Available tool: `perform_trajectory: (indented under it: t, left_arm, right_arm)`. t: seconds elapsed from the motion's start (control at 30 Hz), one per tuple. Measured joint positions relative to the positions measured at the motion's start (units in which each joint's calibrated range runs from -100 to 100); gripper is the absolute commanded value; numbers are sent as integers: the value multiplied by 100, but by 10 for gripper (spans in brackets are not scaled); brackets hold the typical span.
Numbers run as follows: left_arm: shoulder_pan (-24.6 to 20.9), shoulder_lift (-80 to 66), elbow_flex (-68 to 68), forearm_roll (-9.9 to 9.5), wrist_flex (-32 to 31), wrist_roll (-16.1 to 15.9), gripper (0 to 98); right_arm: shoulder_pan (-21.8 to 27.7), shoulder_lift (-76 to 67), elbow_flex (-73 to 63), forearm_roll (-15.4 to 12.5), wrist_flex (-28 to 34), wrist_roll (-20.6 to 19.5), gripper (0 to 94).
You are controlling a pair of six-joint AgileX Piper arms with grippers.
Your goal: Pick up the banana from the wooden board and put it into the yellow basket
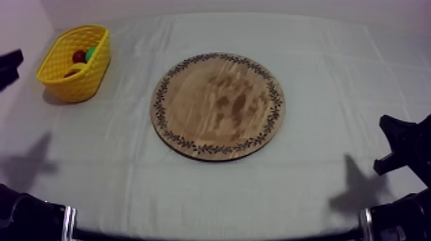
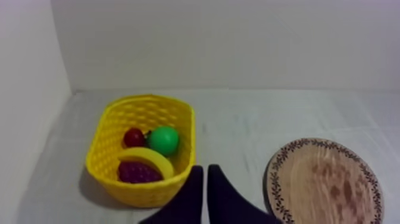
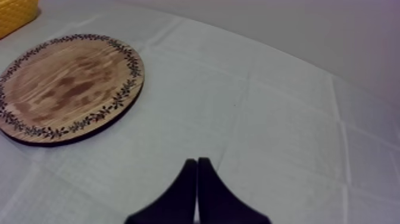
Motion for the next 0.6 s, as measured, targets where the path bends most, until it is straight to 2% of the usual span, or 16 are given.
perform_trajectory:
  t: [0.17, 0.37, 0.6]
  left_arm:
    - [19, -842, 1210, -11, -449, 114, 0]
    - [8, -1588, 2225, -16, -419, 188, 0]
    - [-135, -2268, 2755, 4, -147, 228, 0]
  right_arm:
    - [0, 0, 0, 0, 0, 0, 4]
    - [0, 0, 0, 0, 0, 0, 4]
    - [0, 0, 0, 0, 0, 0, 4]
